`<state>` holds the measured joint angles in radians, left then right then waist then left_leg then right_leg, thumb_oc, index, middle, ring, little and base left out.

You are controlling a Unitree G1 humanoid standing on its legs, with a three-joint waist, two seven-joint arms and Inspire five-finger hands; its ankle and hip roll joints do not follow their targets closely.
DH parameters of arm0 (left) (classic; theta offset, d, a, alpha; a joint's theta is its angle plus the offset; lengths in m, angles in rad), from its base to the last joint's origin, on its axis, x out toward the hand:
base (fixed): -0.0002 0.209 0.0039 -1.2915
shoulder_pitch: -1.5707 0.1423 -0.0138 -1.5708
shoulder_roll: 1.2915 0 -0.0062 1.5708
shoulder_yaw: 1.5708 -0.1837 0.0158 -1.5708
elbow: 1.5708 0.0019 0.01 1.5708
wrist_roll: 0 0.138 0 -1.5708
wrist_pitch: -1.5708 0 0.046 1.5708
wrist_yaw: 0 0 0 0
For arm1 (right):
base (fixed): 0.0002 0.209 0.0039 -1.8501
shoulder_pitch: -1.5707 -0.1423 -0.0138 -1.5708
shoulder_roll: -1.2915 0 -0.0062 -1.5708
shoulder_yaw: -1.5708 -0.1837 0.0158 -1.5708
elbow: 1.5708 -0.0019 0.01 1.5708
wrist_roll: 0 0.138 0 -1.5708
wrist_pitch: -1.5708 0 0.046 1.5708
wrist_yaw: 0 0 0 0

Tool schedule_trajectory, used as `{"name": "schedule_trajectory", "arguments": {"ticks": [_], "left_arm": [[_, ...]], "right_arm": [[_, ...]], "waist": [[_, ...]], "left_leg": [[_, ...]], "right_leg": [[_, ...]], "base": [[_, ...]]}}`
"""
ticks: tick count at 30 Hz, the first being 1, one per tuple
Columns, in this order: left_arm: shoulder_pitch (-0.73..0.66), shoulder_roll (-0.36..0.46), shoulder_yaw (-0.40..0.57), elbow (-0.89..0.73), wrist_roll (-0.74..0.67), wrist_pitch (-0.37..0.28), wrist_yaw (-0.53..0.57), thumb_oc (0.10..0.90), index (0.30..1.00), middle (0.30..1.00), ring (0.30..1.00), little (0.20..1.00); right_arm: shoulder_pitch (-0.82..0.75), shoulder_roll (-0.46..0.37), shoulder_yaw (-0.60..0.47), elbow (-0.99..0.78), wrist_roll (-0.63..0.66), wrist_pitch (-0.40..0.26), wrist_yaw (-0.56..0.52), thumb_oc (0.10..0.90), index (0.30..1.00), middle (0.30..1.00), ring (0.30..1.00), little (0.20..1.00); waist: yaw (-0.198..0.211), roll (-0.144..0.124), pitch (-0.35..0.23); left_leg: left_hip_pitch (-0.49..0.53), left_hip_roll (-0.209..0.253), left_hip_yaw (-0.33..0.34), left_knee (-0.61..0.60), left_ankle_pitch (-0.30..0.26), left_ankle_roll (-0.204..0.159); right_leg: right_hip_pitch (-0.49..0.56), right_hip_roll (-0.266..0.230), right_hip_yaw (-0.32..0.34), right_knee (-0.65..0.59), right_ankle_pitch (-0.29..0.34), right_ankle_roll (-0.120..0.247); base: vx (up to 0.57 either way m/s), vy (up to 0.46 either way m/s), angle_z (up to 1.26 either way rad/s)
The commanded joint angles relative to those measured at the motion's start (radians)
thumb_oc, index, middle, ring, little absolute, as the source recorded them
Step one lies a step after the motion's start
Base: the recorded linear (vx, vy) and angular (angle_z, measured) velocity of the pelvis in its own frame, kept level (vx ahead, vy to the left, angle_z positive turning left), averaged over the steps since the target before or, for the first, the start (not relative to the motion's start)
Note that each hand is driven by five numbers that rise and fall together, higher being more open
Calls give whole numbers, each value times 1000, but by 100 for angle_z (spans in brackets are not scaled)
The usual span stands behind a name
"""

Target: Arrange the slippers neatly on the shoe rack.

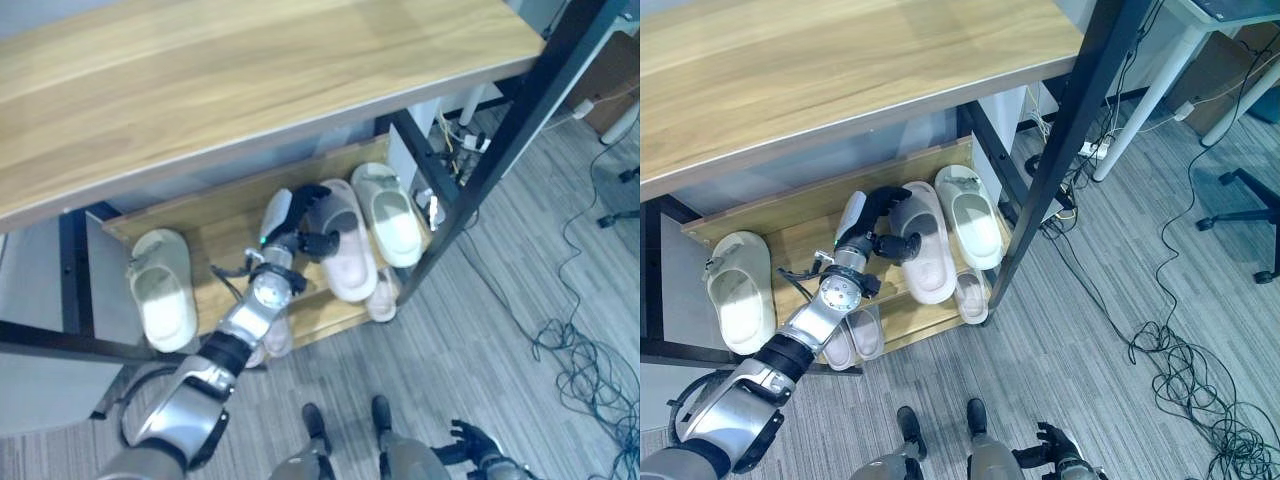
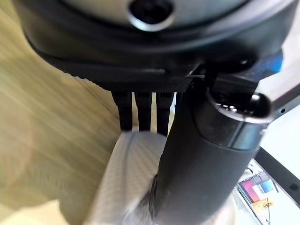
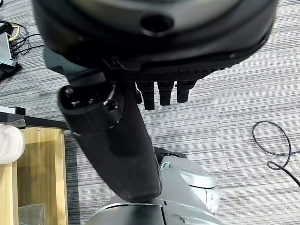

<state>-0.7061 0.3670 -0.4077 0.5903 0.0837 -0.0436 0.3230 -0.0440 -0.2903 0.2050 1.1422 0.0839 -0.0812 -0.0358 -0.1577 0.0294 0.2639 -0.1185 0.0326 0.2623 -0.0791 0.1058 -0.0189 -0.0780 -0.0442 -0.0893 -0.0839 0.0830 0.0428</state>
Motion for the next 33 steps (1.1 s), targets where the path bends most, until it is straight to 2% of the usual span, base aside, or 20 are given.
{"name": "schedule_trajectory", "arguments": {"ticks": [1,10,15,20,23,27,33], "left_arm": [[-115,-14,65,31,-13,-55,28,400,300,300,300,300],[42,-48,141,-117,-35,-55,-1,400,300,300,300,300],[203,-85,201,-346,-56,-59,-61,400,300,300,300,300],[321,-111,226,-489,-81,-56,-116,400,300,300,300,300],[431,-141,222,-605,-125,-56,-178,400,300,300,300,300],[528,-170,206,-669,-181,-53,-230,400,300,300,300,300],[672,-191,168,-689,-254,-39,-306,400,300,300,300,300]], "right_arm": [[37,-15,34,-16,26,-19,-10,800,900,900,900,900],[65,11,17,0,20,-11,4,800,900,900,900,900],[76,34,-5,23,17,-5,16,800,900,900,900,900],[90,49,-21,46,14,0,26,800,900,900,900,900],[100,58,-36,61,16,2,34,800,900,900,900,900],[106,62,-44,77,19,2,40,800,900,900,900,900],[111,55,-45,95,23,-3,50,800,900,900,900,900]], "waist": [[17,-22,-39],[43,-25,-82],[68,-30,-123],[87,-33,-150],[103,-34,-171],[115,-32,-185],[128,-26,-200]], "left_leg": [[58,1,-12,-8,-55,-75],[77,3,-26,-8,-59,-73],[98,6,-33,-8,-61,-69],[117,8,-38,-8,-62,-65],[135,8,-42,-8,-61,-63],[147,10,-45,-8,-59,-62],[168,17,-51,-8,-54,-59]], "right_leg": [[-37,-18,42,-3,103,66],[-6,-15,26,-3,87,63],[25,-15,13,-3,77,61],[47,-15,5,-3,72,59],[69,-14,-3,-3,66,57],[87,-15,-15,-3,61,55],[111,-12,-26,-3,52,55]], "base": [[0,0,0],[16,-10,3],[33,-24,7],[36,-25,8],[40,-28,3],[24,-18,4],[27,-22,7]]}}
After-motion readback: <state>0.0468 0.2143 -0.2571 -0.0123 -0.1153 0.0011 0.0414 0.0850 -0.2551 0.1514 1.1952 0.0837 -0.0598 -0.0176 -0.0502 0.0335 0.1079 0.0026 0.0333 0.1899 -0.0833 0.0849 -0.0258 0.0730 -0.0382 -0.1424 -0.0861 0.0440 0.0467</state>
